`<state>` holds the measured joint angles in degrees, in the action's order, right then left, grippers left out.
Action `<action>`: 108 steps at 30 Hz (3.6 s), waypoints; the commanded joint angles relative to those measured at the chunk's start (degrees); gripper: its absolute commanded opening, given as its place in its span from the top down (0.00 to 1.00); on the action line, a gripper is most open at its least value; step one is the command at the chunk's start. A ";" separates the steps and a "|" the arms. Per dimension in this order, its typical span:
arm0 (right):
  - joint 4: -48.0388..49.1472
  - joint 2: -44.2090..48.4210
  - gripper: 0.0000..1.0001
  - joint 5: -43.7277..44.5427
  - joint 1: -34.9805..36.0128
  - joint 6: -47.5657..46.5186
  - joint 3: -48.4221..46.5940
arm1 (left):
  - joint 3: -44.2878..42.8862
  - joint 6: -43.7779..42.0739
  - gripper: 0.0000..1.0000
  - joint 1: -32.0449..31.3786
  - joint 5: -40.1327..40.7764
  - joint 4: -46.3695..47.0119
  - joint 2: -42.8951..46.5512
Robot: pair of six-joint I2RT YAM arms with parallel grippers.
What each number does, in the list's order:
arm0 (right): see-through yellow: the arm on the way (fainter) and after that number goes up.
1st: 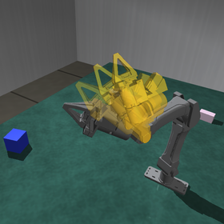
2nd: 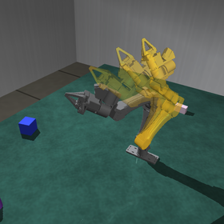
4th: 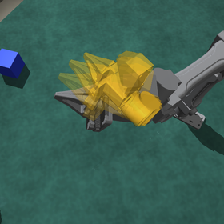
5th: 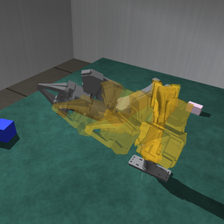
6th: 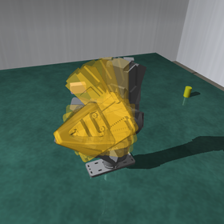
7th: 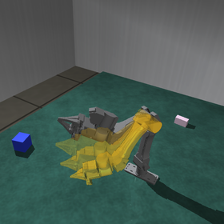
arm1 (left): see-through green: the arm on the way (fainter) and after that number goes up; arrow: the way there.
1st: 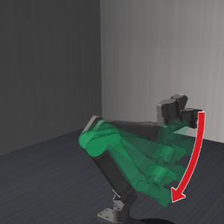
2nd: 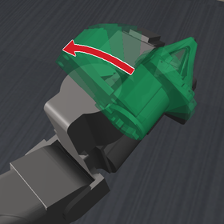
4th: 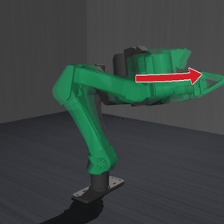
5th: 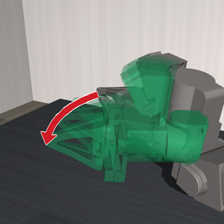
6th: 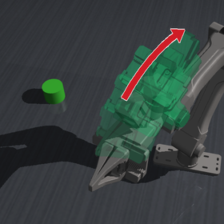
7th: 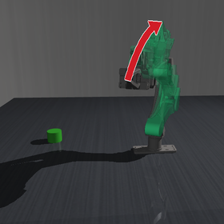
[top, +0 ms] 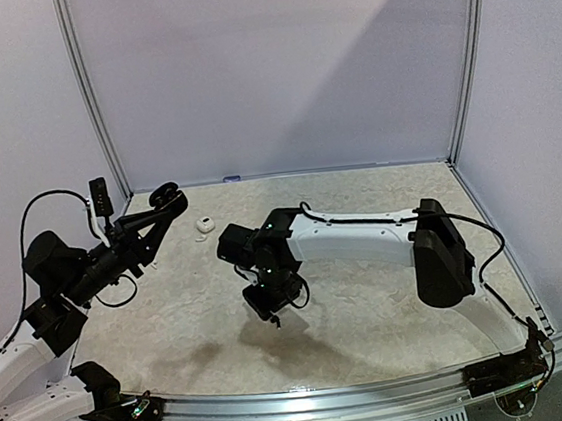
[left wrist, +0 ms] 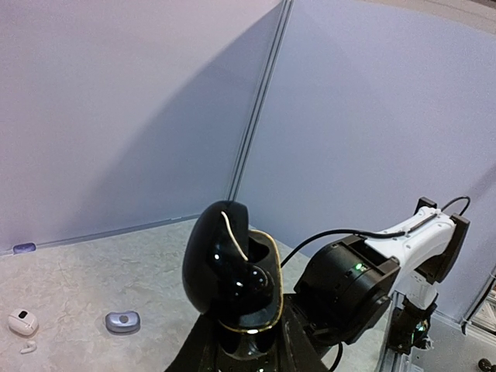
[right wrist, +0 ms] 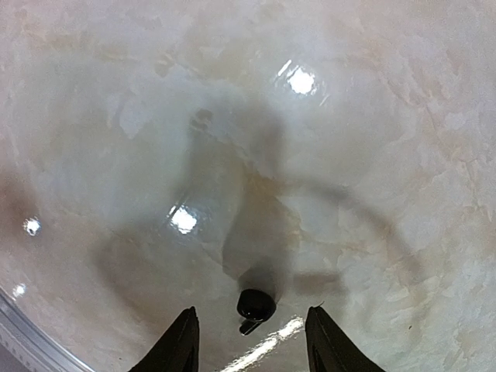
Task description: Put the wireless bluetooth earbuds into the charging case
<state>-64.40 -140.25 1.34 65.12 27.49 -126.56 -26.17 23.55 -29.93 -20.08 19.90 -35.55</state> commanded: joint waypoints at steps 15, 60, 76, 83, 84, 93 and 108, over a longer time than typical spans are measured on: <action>-3.64 -5.85 0.61 1.10 0.10 5.07 -5.01 | 0.32 -0.61 1.00 0.67 -0.25 0.80 -0.40; 2.19 5.30 1.00 6.52 -0.49 -2.23 -2.61 | 0.24 -4.05 1.00 0.50 -2.94 0.73 0.13; 59.65 38.59 1.00 6.61 1.68 -21.31 22.16 | -2.09 -12.21 1.00 0.04 -8.20 0.93 -0.17; 67.17 35.48 1.00 -4.57 3.88 -30.20 20.81 | -2.60 -15.38 1.00 -0.04 -8.40 1.85 -1.14; 68.02 35.13 1.00 -5.76 3.94 -30.38 21.11 | -2.64 -15.50 1.00 -0.04 -8.40 2.08 -1.23; 69.33 34.30 1.00 -10.22 4.27 -34.05 22.57 | -2.92 -13.95 1.00 -0.04 -8.22 2.62 -1.53; 66.67 32.80 1.00 -7.39 4.27 -40.48 23.02 | -3.33 -10.53 1.00 0.01 -10.82 3.40 -1.76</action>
<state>3.40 -106.78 -7.53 69.01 -10.70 -104.44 -27.94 12.49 -29.98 -29.54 22.06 -36.80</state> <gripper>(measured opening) 0.158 0.209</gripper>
